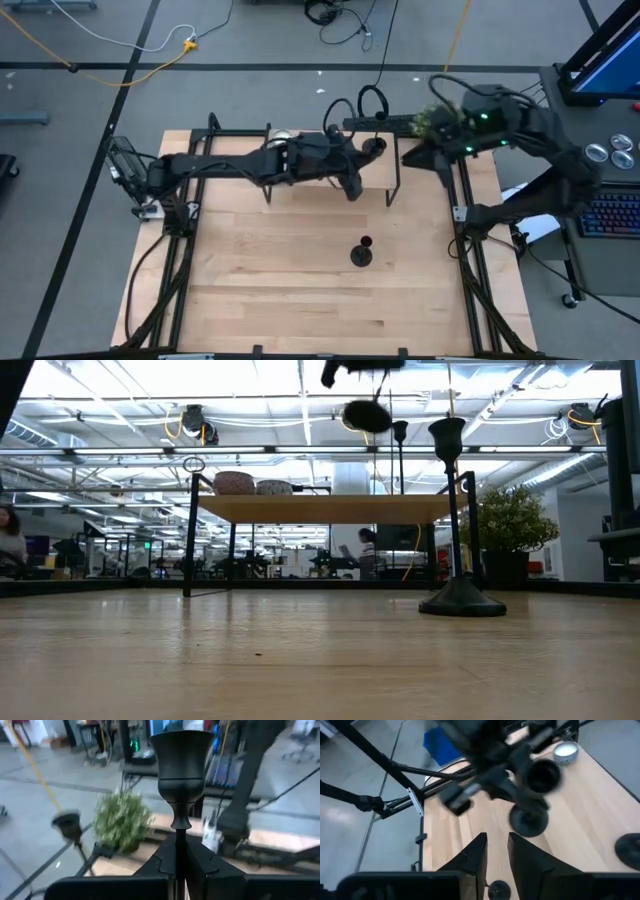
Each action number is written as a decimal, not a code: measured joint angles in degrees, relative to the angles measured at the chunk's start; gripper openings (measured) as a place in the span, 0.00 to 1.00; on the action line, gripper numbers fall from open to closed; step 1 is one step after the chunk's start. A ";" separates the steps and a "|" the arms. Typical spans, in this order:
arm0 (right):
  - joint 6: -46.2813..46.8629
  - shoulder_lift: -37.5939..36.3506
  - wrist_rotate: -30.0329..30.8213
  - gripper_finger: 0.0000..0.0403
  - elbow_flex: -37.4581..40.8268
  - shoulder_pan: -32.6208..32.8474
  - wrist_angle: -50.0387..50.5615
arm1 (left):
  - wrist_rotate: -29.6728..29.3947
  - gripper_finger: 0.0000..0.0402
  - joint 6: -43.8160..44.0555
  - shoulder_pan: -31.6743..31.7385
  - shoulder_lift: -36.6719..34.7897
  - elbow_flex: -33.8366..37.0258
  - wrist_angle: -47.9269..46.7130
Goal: Pick & Place candle stick holders
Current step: Put the top candle holder on the shelf
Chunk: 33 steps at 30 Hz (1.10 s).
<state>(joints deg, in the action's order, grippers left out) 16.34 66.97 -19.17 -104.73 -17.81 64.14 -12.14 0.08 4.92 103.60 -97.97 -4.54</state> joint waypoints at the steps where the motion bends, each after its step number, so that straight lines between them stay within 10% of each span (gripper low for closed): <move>1: -0.14 -1.05 0.29 0.17 0.56 0.08 0.02 | 0.04 0.03 0.08 0.65 0.44 0.06 -0.40; 33: 2.70 -17.52 1.15 0.15 24.42 0.25 -6.35 | 11.10 0.03 3.24 11.47 3.65 25.95 47.56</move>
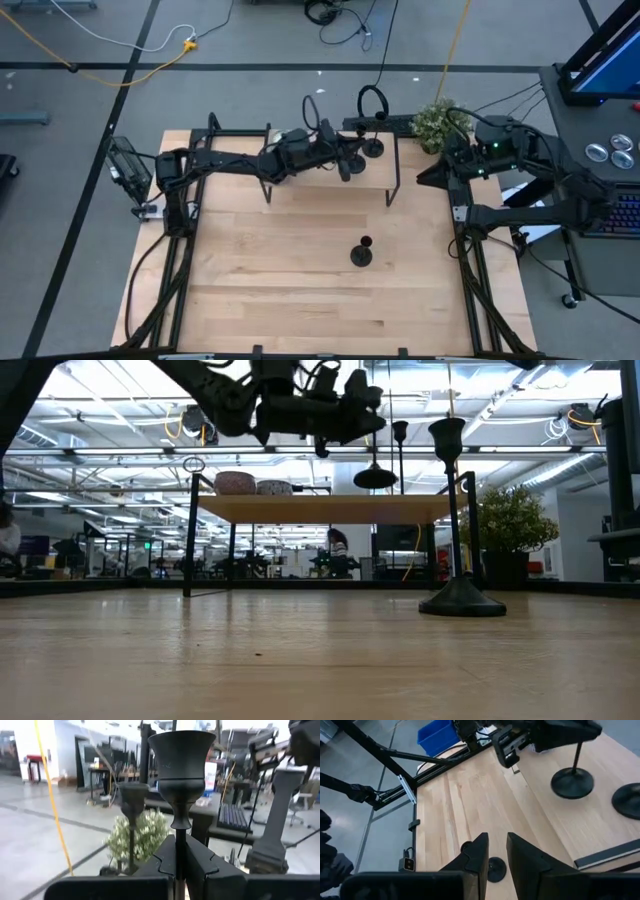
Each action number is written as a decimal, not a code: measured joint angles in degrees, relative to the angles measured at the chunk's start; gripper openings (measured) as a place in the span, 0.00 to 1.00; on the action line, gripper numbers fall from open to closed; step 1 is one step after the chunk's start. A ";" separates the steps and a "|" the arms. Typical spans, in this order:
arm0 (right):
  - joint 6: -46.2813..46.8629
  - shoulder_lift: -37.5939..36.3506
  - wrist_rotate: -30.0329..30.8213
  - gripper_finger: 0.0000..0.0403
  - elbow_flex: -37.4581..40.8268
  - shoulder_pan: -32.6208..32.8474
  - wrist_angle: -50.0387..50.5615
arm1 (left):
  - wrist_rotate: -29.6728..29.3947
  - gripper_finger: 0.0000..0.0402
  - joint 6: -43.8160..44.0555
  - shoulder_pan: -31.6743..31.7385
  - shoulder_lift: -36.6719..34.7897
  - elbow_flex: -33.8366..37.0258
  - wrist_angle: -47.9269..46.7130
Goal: Pick & Place candle stick holders
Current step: Put the top candle holder on the shelf
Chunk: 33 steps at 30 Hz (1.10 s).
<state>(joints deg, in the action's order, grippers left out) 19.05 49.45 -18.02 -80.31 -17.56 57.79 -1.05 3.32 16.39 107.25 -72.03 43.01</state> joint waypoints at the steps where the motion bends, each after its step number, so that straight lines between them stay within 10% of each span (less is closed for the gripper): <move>1: -0.02 0.02 0.00 0.15 0.15 0.00 -0.23 | 0.97 0.03 -0.01 0.30 0.04 0.68 1.84; 33: -0.24 0.26 0.42 0.15 0.45 0.00 -6.12 | -9.54 0.03 -4.08 -1.85 0.28 1.96 3.42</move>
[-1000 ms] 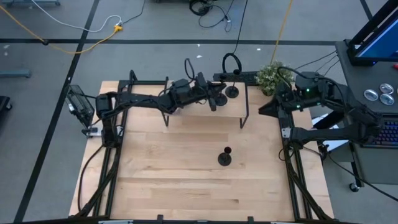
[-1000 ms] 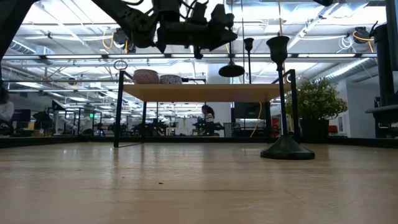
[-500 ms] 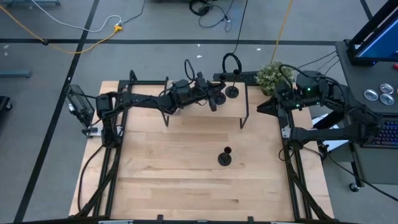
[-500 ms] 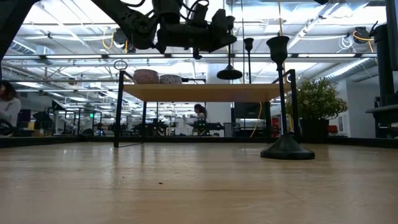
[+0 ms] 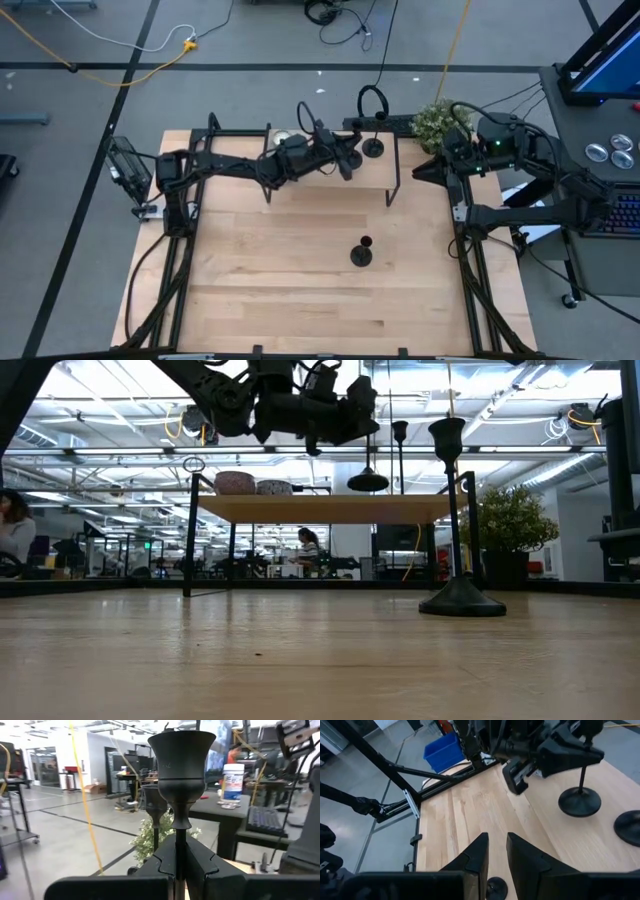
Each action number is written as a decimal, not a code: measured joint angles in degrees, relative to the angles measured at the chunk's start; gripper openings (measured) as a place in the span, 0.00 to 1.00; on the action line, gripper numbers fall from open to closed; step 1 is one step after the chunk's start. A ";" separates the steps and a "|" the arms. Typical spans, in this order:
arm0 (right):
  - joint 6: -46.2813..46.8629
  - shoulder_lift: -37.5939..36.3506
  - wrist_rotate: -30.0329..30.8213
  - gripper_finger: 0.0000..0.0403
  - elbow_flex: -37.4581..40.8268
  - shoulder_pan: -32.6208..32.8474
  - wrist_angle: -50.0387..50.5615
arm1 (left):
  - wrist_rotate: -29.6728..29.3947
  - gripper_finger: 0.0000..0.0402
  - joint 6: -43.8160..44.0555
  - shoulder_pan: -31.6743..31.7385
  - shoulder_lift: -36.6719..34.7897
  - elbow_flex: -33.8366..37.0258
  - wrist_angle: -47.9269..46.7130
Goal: Pick & Place candle stick holders
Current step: Put the top candle holder on the shelf
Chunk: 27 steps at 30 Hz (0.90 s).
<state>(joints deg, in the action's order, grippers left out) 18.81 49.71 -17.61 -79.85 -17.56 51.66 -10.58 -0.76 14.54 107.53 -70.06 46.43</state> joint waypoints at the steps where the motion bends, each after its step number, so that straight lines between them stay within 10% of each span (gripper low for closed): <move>1: 0.00 0.00 -0.02 0.15 0.00 0.00 -0.13 | -1.20 0.03 -0.79 -0.43 0.02 0.00 -0.02; 27: -0.02 0.02 -0.42 0.15 0.00 -0.02 -0.42 | -11.10 0.03 -2.33 -1.65 6.54 -5.49 -1.15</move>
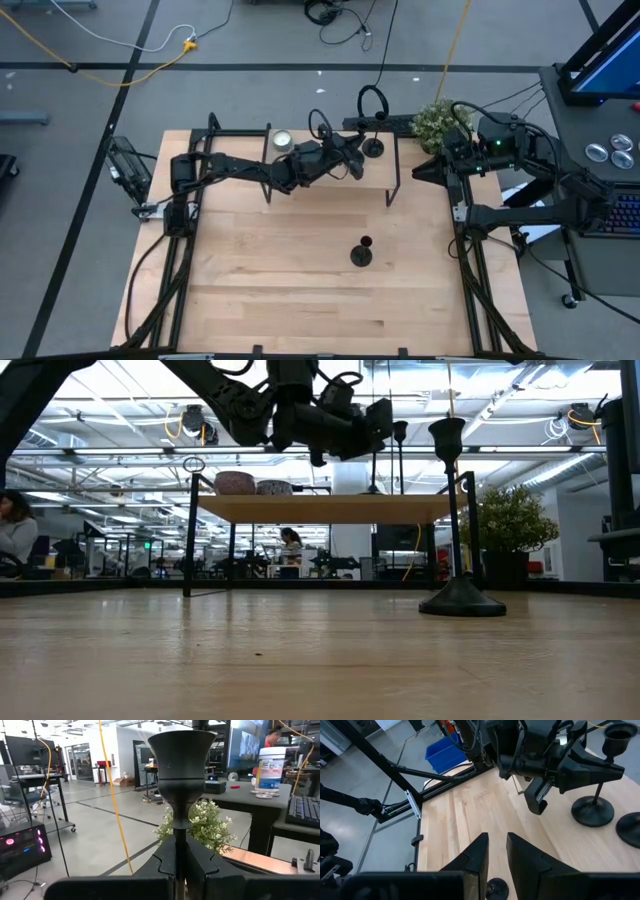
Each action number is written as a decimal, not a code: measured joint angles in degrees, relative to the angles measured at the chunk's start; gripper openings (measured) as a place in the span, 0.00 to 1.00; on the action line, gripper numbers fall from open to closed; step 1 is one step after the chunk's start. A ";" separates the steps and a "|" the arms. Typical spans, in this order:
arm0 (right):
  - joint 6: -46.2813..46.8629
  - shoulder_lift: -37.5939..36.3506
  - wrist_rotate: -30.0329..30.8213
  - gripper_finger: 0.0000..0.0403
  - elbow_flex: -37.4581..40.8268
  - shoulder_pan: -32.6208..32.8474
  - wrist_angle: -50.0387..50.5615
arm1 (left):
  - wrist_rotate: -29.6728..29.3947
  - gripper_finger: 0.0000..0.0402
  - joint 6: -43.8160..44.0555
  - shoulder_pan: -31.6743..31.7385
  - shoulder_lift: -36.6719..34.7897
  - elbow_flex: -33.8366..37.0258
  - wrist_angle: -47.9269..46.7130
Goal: Pick & Place candle stick holders
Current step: Put the top candle holder on the shelf
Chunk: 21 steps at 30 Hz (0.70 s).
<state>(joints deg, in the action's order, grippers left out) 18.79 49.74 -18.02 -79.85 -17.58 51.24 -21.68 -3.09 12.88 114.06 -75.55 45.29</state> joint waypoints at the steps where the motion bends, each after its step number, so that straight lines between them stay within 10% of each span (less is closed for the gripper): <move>1: 0.00 -0.01 0.00 0.15 0.00 0.00 0.00 | -0.28 0.03 0.06 0.05 -0.02 -0.06 -0.06; 21: -3.02 0.00 -0.02 0.15 0.00 0.00 0.02 | -2.41 0.09 3.80 0.21 -0.79 -0.17 -5.36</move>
<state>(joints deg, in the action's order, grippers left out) 15.77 49.74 -18.04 -79.85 -17.58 51.27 -24.09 0.71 13.10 113.27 -75.72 39.93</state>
